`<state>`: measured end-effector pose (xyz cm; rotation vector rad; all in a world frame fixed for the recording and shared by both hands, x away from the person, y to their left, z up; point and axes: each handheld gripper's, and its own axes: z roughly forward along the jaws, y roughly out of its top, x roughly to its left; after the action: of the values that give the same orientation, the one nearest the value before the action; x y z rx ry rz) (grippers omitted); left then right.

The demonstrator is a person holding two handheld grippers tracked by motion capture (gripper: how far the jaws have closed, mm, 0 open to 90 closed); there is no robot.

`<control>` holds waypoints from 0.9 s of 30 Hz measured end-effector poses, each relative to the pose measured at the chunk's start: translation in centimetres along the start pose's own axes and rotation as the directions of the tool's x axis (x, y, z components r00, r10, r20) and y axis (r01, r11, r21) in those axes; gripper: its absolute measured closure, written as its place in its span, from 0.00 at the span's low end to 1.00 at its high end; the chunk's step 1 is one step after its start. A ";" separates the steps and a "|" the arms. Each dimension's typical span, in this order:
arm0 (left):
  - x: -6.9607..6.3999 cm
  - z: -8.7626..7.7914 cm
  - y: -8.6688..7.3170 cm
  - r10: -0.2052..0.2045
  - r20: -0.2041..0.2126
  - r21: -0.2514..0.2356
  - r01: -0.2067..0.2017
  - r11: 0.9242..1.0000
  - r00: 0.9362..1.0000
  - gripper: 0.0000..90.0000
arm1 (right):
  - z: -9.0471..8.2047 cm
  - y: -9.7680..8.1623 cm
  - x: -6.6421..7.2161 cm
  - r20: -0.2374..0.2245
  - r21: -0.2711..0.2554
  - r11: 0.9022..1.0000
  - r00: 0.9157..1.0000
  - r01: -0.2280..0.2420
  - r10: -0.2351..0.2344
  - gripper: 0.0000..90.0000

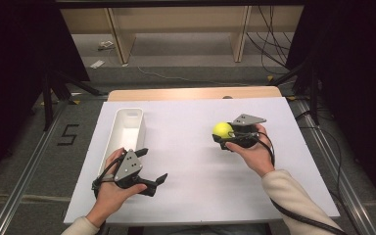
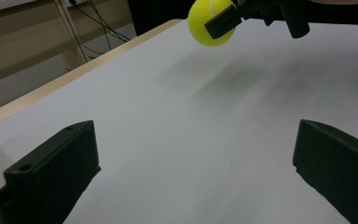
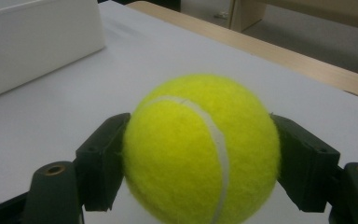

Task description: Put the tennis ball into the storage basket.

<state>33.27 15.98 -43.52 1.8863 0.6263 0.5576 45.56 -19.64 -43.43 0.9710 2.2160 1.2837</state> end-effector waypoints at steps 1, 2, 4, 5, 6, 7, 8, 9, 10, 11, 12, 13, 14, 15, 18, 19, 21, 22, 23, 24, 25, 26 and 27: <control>0.0 0.0 0.0 0.000 0.000 0.001 0.000 1.000 1.000 0.00 | 0.0 0.0 0.0 0.000 0.000 1.000 1.000 0.002 -0.002 0.29; 0.0 0.0 0.0 0.000 0.000 0.000 0.000 1.000 1.000 0.00 | 0.0 0.0 0.0 0.000 0.000 1.000 1.000 0.002 -0.002 0.29; 0.0 0.0 0.0 0.000 0.000 0.000 0.000 1.000 1.000 0.00 | 0.0 0.0 0.0 -0.001 -0.001 1.000 1.000 0.002 -0.002 0.29; 0.0 0.0 0.0 0.000 0.000 0.000 0.000 1.000 1.000 0.00 | 0.0 0.0 0.1 -0.002 -0.001 1.000 1.000 0.003 -0.003 0.29; 0.0 0.0 0.0 0.001 0.000 0.000 -0.001 1.000 1.000 0.00 | 0.0 0.0 0.1 -0.002 -0.002 1.000 1.000 0.003 -0.003 0.29; 0.0 0.0 0.0 0.001 0.000 0.001 -0.001 1.000 1.000 0.00 | 0.1 0.1 0.1 -0.003 -0.003 1.000 1.000 0.004 -0.004 0.29; 0.0 0.0 0.0 0.001 0.000 0.001 -0.001 1.000 1.000 0.00 | 0.1 0.1 0.1 -0.005 -0.002 1.000 1.000 0.003 -0.003 0.29; 0.0 0.0 0.0 0.001 0.000 0.001 -0.001 1.000 1.000 0.00 | 0.1 0.1 0.2 -0.005 -0.002 1.000 1.000 0.003 -0.003 0.29; 0.0 0.0 0.0 0.001 0.000 0.001 -0.001 1.000 1.000 0.00 | 0.1 0.1 0.2 -0.006 -0.001 1.000 1.000 0.003 -0.003 0.29; 0.0 0.0 0.0 0.001 0.000 0.001 -0.001 1.000 1.000 0.00 | 0.1 0.1 0.2 -0.005 -0.001 1.000 1.000 0.004 -0.004 0.29; 0.0 0.0 0.0 0.001 0.000 0.001 -0.001 1.000 1.000 0.00 | 0.1 0.1 0.3 -0.006 -0.003 1.000 1.000 0.005 -0.005 0.29; 0.0 0.0 0.0 0.001 0.000 0.001 -0.001 1.000 1.000 0.00 | 0.2 0.1 0.3 -0.006 -0.003 1.000 1.000 0.005 -0.005 0.29; 0.0 0.0 0.0 0.001 0.000 0.001 -0.001 1.000 1.000 0.00 | 0.2 0.1 0.4 -0.006 -0.003 1.000 1.000 0.004 -0.004 0.29; 0.0 0.0 0.0 0.002 0.000 0.001 -0.002 1.000 1.000 0.00 | 0.2 0.1 0.4 -0.009 -0.002 1.000 1.000 0.006 -0.006 0.29; 0.0 0.0 0.0 0.001 0.000 0.001 -0.001 1.000 1.000 0.00 | 0.3 0.2 0.5 -0.013 -0.003 1.000 1.000 0.008 -0.009 0.29; 0.0 0.0 0.0 0.001 0.000 0.001 -0.001 1.000 1.000 0.00 | 0.3 0.2 0.5 -0.014 -0.001 1.000 1.000 0.007 -0.007 0.29; 0.0 0.0 0.0 0.001 -0.001 0.001 -0.001 1.000 1.000 0.00 | 0.3 0.2 0.6 -0.015 -0.002 1.000 1.000 0.008 -0.008 0.29; 0.0 0.0 0.0 0.002 -0.001 0.001 -0.002 1.000 1.000 0.00 | 0.3 0.2 0.6 -0.016 -0.003 1.000 1.000 0.009 -0.009 0.29; 0.0 0.0 0.0 0.002 0.000 0.002 -0.002 1.000 1.000 0.00 | 0.3 0.2 0.6 -0.016 -0.003 1.000 1.000 0.010 -0.010 0.29; 0.0 0.0 0.0 0.002 0.000 0.001 -0.002 1.000 1.000 0.00 | 0.3 0.2 0.6 -0.017 -0.003 1.000 1.000 0.008 -0.008 0.29; 0.0 0.0 0.0 0.002 0.000 0.001 -0.002 1.000 1.000 0.00 | 0.3 0.3 0.7 -0.017 -0.004 1.000 1.000 0.008 -0.008 0.29; 0.0 0.0 0.0 0.002 0.000 0.001 -0.002 1.000 1.000 0.00 | 0.3 0.3 0.7 -0.016 -0.004 1.000 1.000 0.006 -0.006 0.29; 0.0 0.0 0.0 0.002 0.000 0.001 -0.002 1.000 1.000 0.00 | 0.3 0.3 0.7 -0.018 -0.004 1.000 1.000 0.006 -0.006 0.29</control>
<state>33.27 15.97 -43.53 1.8881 0.6254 0.5584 45.40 -18.84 -43.36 0.9543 2.2276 1.2979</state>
